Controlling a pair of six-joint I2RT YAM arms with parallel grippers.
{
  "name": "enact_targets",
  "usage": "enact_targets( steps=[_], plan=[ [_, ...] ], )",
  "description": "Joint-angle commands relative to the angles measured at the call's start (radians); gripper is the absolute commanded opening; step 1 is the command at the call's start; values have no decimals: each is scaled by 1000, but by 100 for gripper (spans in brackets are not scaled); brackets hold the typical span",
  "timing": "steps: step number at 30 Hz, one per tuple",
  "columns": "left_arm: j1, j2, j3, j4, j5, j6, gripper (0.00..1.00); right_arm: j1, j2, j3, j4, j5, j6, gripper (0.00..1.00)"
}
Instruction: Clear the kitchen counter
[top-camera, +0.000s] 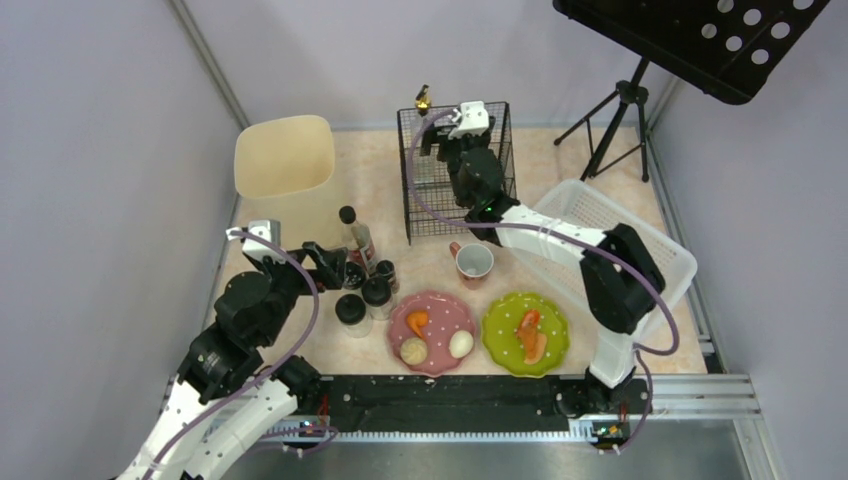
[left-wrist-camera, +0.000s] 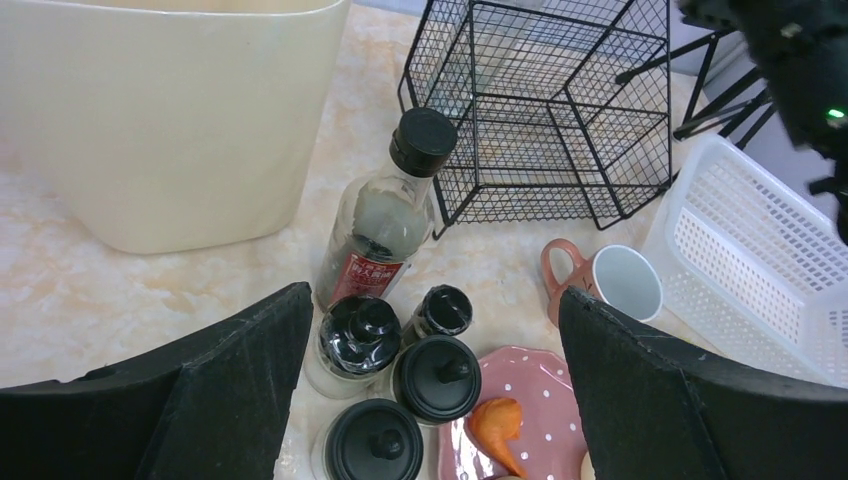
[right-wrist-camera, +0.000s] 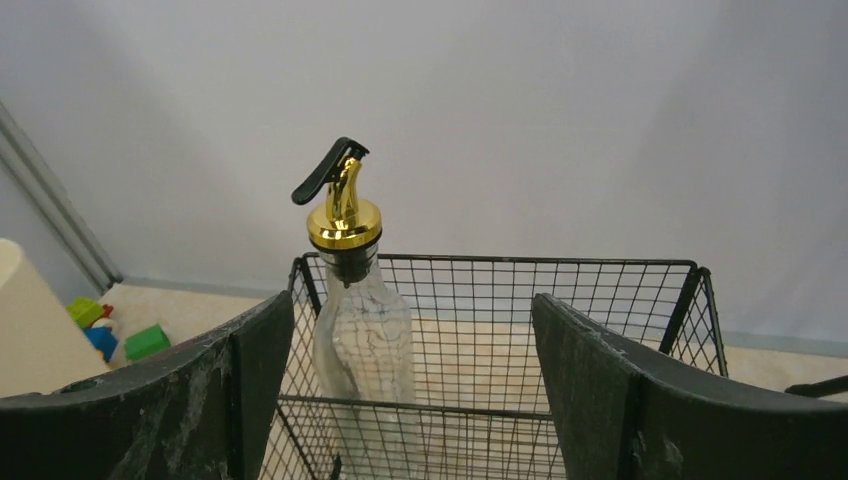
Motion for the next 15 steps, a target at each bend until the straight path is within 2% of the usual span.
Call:
enact_targets(
  steps=[1, 4, 8, 13, 15],
  plan=[
    [2, -23, 5, 18, -47, 18, 97, 29, -178, -105, -32, -106, 53, 87],
    [2, -26, 8, 10, -67, 18, 97, 53, -281, -176, -107, -209, 58, 87],
    [2, -47, 10, -3, -125, 5, 95, 74, -397, -312, -126, -398, 104, 84],
    [1, -100, 6, -32, -250, -18, 94, 99, -462, -366, -190, -717, 92, 82],
    [1, -107, 11, -54, -291, -30, 94, 121, -462, -377, -195, -800, 62, 82]
  ],
)
